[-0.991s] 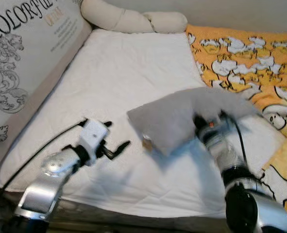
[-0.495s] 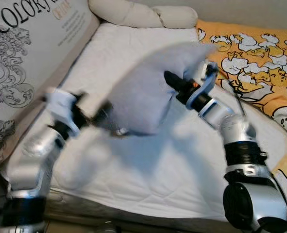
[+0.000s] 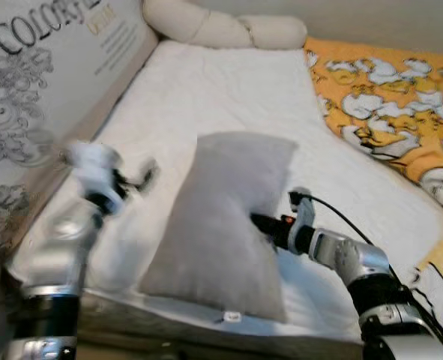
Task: Clean up the room
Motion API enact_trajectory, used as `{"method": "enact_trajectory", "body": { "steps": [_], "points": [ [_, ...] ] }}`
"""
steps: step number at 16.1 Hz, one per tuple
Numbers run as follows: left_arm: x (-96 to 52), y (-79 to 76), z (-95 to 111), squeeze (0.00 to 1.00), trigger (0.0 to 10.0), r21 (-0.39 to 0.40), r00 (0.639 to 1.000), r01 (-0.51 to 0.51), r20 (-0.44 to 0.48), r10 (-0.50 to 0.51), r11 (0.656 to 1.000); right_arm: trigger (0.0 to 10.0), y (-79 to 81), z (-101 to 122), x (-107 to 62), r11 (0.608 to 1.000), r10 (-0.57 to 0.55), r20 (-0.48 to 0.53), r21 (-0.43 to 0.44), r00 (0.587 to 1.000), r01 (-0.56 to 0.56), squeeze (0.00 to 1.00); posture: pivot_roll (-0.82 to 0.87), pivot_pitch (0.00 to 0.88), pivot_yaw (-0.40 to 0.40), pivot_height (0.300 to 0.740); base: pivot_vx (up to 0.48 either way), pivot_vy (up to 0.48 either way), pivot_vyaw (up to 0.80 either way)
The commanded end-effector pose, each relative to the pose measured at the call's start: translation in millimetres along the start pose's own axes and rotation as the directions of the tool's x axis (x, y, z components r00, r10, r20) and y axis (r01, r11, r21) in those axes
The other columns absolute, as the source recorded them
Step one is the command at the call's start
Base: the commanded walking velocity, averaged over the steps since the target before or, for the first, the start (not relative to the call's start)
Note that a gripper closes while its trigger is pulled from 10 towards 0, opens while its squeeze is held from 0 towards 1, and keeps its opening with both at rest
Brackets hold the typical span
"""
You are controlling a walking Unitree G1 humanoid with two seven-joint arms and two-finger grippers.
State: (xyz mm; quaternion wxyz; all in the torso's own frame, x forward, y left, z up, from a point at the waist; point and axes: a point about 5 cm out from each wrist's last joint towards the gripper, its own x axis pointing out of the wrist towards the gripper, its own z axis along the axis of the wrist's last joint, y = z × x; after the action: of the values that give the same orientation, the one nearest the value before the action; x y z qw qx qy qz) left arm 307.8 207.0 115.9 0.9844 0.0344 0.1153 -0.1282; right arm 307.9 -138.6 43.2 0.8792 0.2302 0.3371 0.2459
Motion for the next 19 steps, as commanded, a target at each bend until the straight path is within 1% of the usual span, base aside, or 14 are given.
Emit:
{"method": "enact_trajectory", "body": {
  "steps": [1,2,4,6,7,9,10,11,12,13,14,15,17,19],
  "points": [
    [8.2,-5.9,-12.8,1.0,10.0,0.043,0.997,0.035,-0.068,-0.032,0.998,0.0,-12.3,-9.7,1.5,0.994,-0.109,-0.026,-0.023,0.994,0.109,0.0,0.07,0.0,-0.029,0.74,0.0,0.0,0.0],
    [14.0,-9.6,-13.3,1.0,10.0,0.065,0.995,0.063,-0.077,-0.058,0.996,0.0,-20.1,-11.1,-0.1,0.986,-0.168,-0.012,-0.015,0.986,0.168,0.0,0.07,0.0,-0.03,0.74,0.0,0.0,0.0],
    [25.9,-13.6,-12.0,1.0,10.0,0.085,0.991,0.113,-0.08,-0.107,0.99,0.0,-26.0,-7.7,-2.4,0.979,-0.201,0.016,-0.038,0.979,0.202,0.0,0.06,0.0,-0.026,0.74,0.0,0.0,0.0],
    [40.2,-22.1,-19.5,1.0,10.0,0.041,0.973,0.201,-0.127,-0.194,0.979,0.0,-25.6,-5.0,-0.8,0.982,-0.181,0.029,-0.056,0.983,0.182,0.0,0.05,0.0,-0.02,0.74,0.0,0.0,0.0],
    [47.0,-28.3,-25.6,1.0,10.0,-0.001,0.96,0.233,-0.158,-0.23,0.973,0.0,-25.3,-5.7,-0.1,0.984,-0.166,0.029,-0.067,0.986,0.168,0.0,0.04,0.0,-0.017,0.74,0.0,0.0,0.0],
    [54.3,-36.1,-32.0,1.0,10.0,-0.145,0.954,0.226,-0.169,-0.249,0.963,0.0,-25.9,-6.8,-0.7,0.986,-0.154,0.029,-0.054,0.988,0.155,0.0,0.03,0.0,-0.012,0.74,0.0,0.0,0.0],
    [56.2,-42.1,-38.3,1.0,10.0,-0.308,0.947,0.216,-0.166,-0.276,0.927,0.0,-26.0,-6.1,-1.2,0.987,-0.148,0.046,-0.055,0.988,0.15,0.0,0.02,0.0,-0.007,0.74,0.0,0.0,0.0],
    [56.1,-43.7,-40.1,1.0,10.0,-0.337,0.944,0.218,-0.165,-0.285,0.916,0.0,-25.8,-5.6,-1.3,0.988,-0.144,0.054,-0.057,0.988,0.147,0.0,0.02,0.0,-0.007,0.74,0.0,0.0,0.0],
    [55.8,-46.8,-45.5,1.0,10.0,-0.409,0.944,0.208,-0.153,-0.292,0.888,0.0,-24.8,-1.6,-1.5,0.991,-0.127,0.095,-0.036,0.987,0.131,0.0,0.02,0.0,-0.003,0.74,0.0,0.0,0.0],
    [55.0,-51.7,-49.7,1.0,10.0,-0.492,0.939,0.225,-0.12,-0.321,0.841,0.0,-24.5,1.5,-2.0,0.992,-0.115,0.122,-0.03,0.986,0.12,0.0,0.01,0.0,-0.002,0.74,0.0,0.0,0.0],
    [54.9,-54.7,-50.3,1.0,10.0,-0.536,0.933,0.25,-0.088,-0.348,0.806,0.0,-24.8,1.7,-2.1,0.992,-0.114,0.123,-0.033,0.986,0.118,0.0,0.01,0.0,-0.002,0.74,0.0,0.0,0.0],
    [54.7,-60.2,-49.0,1.0,10.0,-0.585,0.917,0.3,-0.043,-0.398,0.754,0.0,-25.3,0.7,-2.3,0.993,-0.112,0.118,-0.035,0.987,0.117,0.0,0.01,0.0,-0.006,0.74,0.0,0.0,0.0],
    [51.9,-74.7,-47.5,1.0,10.0,-0.625,0.843,0.433,0.027,-0.537,0.649,0.0,-24.8,0.0,-1.7,0.993,-0.103,0.111,-0.046,0.988,0.108,0.0,0.02,0.0,-0.017,0.74,0.0,0.0,0.0],
    [51.0,-82.8,-42.2,1.0,10.0,-0.688,0.792,0.495,0.107,-0.601,0.53,0.0,-22.3,2.8,-0.2,0.994,-0.087,0.115,-0.052,0.99,0.094,0.0,0.02,0.0,-0.019,0.74,0.0,0.0,0.0]
  ]
}}
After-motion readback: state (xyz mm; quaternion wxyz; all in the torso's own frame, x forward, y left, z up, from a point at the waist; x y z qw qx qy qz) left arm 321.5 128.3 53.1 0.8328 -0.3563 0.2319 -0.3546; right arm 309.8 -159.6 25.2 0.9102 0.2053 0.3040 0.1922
